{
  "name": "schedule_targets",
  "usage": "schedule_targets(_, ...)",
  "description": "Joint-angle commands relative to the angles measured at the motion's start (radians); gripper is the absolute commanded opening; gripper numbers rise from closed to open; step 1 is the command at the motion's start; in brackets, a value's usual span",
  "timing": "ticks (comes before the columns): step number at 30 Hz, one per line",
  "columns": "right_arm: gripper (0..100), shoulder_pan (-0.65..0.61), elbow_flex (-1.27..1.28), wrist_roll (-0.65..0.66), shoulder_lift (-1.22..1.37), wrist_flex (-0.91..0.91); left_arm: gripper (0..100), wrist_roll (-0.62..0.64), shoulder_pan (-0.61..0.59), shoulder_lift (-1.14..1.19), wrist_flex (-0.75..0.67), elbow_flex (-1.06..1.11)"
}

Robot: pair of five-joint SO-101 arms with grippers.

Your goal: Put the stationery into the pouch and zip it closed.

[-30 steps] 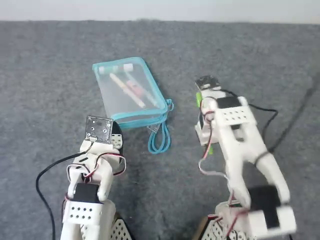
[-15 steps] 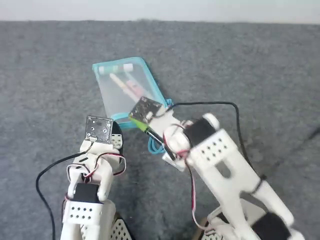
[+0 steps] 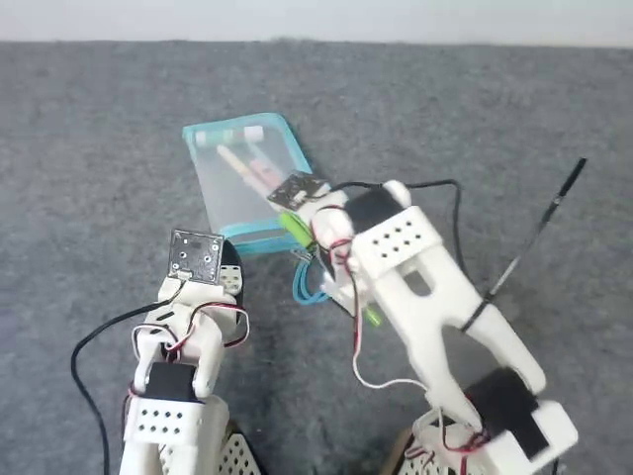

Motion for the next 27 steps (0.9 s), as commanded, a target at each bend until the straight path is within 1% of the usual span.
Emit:
schedule_targets(1, 0.7, 0.010, 0.084, 0.055, -0.160, 0.004, 1, 0.002, 0.002, -0.014, -0.026, -0.044)
schedule_targets(5, 0.7, -0.007, 0.153, 0.054, -0.228, -0.016, 1, 0.000, 0.043, -0.014, -0.023, -0.044)
schedule_targets(13, 0.7, -0.007, 0.114, 0.037, -0.128, -0.076, 1, 0.000, 0.044, -0.014, -0.021, -0.044)
schedule_targets(19, 0.7, -0.007, -0.092, 0.023, 0.076, -0.062, 1, 0.000, 0.046, -0.014, -0.021, -0.044)
schedule_targets(27, 0.7, -0.019, -0.488, -0.060, 0.352, -0.022, 1, 0.000, 0.046, -0.009, -0.021, -0.039)
